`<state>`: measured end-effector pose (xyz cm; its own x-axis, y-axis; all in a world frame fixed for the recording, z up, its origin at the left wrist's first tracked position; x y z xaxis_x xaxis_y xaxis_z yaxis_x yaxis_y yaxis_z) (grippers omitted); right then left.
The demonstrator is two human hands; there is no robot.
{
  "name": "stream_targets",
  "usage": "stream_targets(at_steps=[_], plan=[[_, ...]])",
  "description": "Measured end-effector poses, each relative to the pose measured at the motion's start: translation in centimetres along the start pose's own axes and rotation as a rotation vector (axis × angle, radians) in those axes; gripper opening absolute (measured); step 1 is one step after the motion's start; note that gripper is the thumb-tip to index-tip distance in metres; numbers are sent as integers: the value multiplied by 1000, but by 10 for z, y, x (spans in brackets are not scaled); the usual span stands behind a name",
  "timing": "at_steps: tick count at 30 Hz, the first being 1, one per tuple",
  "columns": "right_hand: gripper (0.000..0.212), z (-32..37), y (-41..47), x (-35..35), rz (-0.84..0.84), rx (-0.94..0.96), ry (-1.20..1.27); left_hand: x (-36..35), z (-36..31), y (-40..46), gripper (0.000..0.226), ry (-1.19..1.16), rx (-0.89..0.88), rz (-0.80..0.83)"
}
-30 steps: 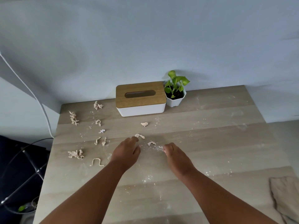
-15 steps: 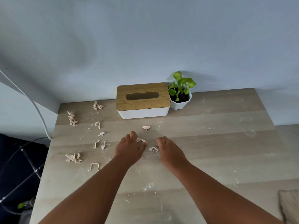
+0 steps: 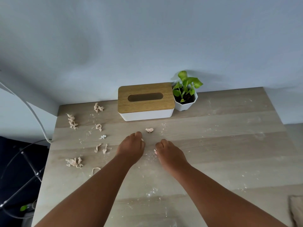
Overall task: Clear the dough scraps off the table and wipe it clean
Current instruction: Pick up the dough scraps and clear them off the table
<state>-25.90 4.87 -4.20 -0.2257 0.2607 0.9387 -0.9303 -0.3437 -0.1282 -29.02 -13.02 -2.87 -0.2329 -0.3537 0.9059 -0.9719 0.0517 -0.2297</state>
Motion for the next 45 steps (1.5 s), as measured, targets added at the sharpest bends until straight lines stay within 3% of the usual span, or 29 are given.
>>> stream_targets(at_steps=[10,16,20,23,27,33,37,38,41,45], plan=[[32,-16,-8,10,-64,-152,213,12,-10,21,30,-76,-9,-37],[22,-37,-23,17,-118,-213,267,6,-17,30,34,-94,-56,-93],[24,-49,-28,19,-92,-236,283,1,-17,36,19,-124,-32,-131],[24,-54,-31,22,-81,-234,297,1,-17,38,27,-149,2,-139],[21,-62,-32,28,-76,-199,270,0,-19,37,8,-124,5,-121],[20,-67,-36,38,-103,-173,251,-5,-25,38,38,-86,36,-192],[10,-67,-34,39,-89,-135,298,-12,-32,42,16,-88,37,-207],[10,-67,-34,39,-78,-119,304,-14,-33,43,10,-82,29,-203],[18,-66,-35,39,-75,-113,327,-19,-37,39,22,-12,-8,-187],[40,-67,-34,40,5,-126,337,-26,-40,31,35,161,-1,-95]])
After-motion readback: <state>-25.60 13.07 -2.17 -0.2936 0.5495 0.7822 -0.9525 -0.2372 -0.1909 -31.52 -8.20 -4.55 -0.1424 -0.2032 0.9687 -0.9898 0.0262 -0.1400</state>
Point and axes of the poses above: each hand's wrist, its own y-axis towards the middle knuckle, its own x-axis out of the back of the hand, z = x × y, the point moved 1 cm from there along y, towards the middle knuckle, and after that the axes turned 5 degrees about -z, right-handed, at the moved point
